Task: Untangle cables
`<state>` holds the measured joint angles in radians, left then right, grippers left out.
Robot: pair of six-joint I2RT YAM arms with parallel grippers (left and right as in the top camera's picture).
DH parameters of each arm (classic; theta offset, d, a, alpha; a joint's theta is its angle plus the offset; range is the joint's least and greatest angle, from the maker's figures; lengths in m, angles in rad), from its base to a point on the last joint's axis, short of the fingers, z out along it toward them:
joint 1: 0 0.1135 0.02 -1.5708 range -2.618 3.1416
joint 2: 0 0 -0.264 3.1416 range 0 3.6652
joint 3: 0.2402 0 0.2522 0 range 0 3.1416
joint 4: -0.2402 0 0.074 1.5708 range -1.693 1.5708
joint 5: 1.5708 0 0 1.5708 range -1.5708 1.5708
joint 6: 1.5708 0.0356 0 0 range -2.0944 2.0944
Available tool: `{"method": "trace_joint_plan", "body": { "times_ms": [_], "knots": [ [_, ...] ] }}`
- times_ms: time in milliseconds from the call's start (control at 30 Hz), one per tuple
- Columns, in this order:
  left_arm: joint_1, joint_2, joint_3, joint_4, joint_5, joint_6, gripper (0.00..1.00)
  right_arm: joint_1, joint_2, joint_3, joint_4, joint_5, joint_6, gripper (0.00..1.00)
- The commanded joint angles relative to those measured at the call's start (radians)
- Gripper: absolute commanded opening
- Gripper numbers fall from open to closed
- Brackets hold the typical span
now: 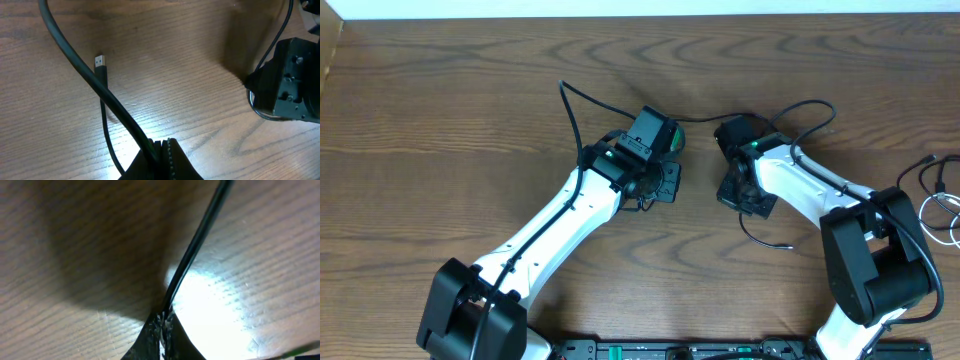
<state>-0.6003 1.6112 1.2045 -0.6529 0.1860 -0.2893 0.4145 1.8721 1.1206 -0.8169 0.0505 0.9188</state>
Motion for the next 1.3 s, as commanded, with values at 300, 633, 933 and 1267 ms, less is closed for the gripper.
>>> {"method": "trace_joint_plan", "body": {
  "times_ms": [300, 633, 933, 1267],
  "knots": [
    [-0.002, 0.002, -0.008, 0.338, 0.339, -0.337, 0.08, -0.024, -0.168, 0.042, 0.092, -0.108, -0.266, 0.01],
    [0.014, 0.002, -0.008, 0.438, 0.401, -0.506, 0.08, -0.158, -0.219, 0.042, 0.034, -0.084, -0.269, 0.01],
    [0.021, 0.002, -0.008, 0.274, 0.298, -0.346, 0.62, -0.183, -0.219, 0.042, 0.081, -0.240, -0.421, 0.01],
    [0.022, 0.002, -0.008, 0.047, -0.022, -0.196, 0.66, -0.136, -0.219, 0.042, 0.173, -0.443, -0.575, 0.01]
  ]
}}
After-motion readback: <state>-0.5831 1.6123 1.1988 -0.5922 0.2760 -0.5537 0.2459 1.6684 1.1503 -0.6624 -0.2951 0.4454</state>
